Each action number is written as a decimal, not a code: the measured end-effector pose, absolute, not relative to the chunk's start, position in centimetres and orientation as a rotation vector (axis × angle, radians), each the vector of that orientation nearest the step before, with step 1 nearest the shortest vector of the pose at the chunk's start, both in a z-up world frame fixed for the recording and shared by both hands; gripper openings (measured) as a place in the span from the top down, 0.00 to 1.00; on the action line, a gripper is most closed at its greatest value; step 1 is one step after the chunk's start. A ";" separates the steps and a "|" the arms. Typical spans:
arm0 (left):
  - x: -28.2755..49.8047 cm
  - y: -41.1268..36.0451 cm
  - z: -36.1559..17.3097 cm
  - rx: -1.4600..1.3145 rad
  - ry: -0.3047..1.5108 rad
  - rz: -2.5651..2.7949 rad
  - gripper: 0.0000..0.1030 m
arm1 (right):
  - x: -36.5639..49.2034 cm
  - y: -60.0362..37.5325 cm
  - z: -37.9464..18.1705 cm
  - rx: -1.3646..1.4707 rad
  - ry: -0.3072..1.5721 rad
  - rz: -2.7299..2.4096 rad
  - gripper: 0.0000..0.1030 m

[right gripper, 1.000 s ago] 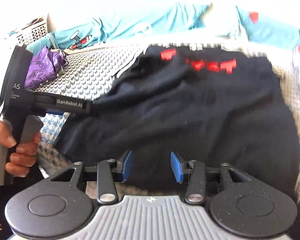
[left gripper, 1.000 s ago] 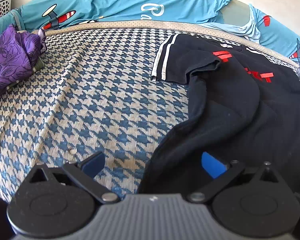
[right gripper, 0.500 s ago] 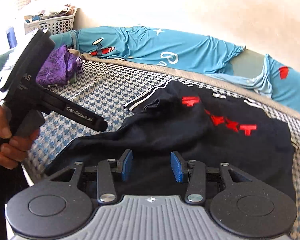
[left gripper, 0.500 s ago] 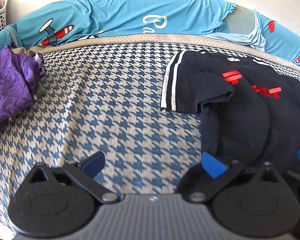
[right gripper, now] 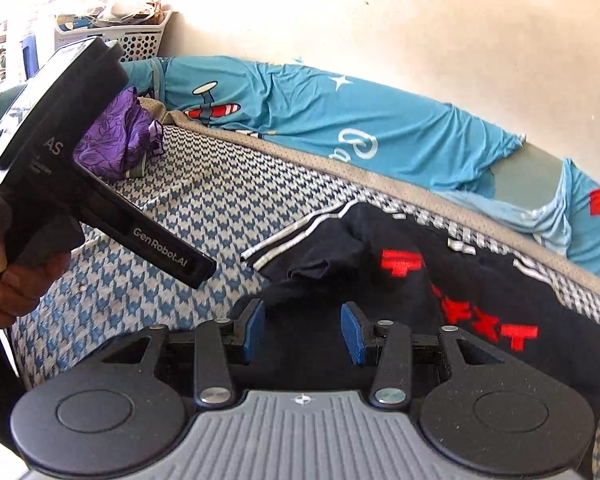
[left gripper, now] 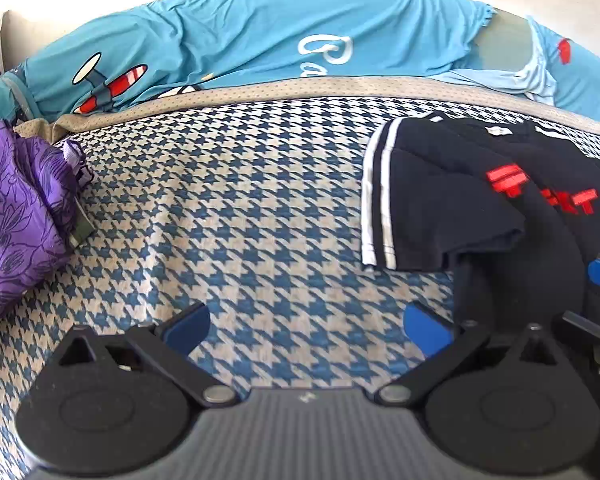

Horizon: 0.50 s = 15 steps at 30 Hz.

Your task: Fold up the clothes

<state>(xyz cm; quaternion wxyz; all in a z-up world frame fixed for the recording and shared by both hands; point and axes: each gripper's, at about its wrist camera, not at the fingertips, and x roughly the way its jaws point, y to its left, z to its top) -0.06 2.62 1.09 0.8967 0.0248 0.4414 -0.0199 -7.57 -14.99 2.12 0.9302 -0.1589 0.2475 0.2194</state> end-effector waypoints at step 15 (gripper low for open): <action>5.4 7.0 1.1 -0.065 0.931 0.077 0.00 | -2.1 -8.7 0.1 -0.472 0.479 0.559 0.60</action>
